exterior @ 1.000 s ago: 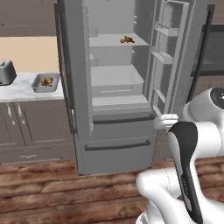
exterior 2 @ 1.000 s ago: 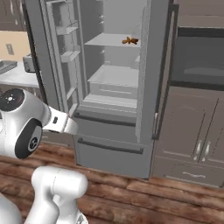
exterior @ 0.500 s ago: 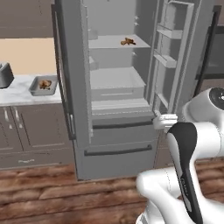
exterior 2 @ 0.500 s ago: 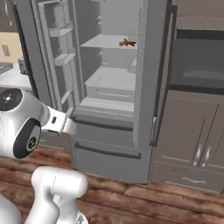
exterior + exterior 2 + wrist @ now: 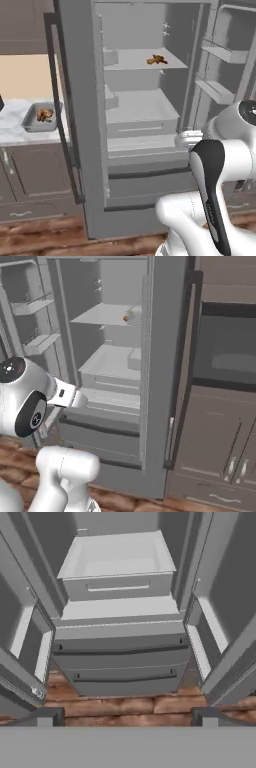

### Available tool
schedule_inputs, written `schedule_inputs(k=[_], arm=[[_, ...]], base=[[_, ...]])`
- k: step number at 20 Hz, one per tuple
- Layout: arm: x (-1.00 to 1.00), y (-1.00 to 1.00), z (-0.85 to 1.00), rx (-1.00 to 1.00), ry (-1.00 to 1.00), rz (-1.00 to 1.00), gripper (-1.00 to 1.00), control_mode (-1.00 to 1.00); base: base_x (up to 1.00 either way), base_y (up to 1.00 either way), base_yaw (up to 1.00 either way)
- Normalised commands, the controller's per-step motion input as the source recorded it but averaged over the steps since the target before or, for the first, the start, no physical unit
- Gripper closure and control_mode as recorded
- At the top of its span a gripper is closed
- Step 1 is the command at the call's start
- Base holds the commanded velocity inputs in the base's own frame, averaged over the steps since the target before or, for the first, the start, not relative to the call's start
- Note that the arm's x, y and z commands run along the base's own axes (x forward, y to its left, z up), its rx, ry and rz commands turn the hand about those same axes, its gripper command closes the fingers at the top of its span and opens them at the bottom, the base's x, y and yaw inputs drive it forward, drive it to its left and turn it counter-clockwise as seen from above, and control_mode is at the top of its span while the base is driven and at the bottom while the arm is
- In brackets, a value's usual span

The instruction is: Place one mushroom and one chicken drumstick in each tupperware on the nearby counter, to pack two identical lunches.

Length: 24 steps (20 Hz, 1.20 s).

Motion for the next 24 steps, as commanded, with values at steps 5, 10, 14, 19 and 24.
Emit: schedule_inputs(k=[5, 10, 14, 19, 24], arm=[[0.00, 0.00, 0.00, 0.00, 0.00, 0.00, -1.00, 1.00], [0.00, 0.00, 0.00, 0.00, 0.00, 0.00, -1.00, 1.00], [0.00, 0.00, 0.00, 0.00, 0.00, 0.00, -1.00, 1.00], [0.22, 0.00, -0.01, 0.00, 0.00, 0.00, -1.00, -1.00], [0.00, 0.00, 0.44, 0.00, -0.13, 0.00, -1.00, -1.00]], base=[[1.00, -0.08, -0.03], [1.00, -0.06, -0.04], [0.92, -0.01, -0.02], [0.13, 0.00, 0.00], [0.00, 0.00, 0.00]])
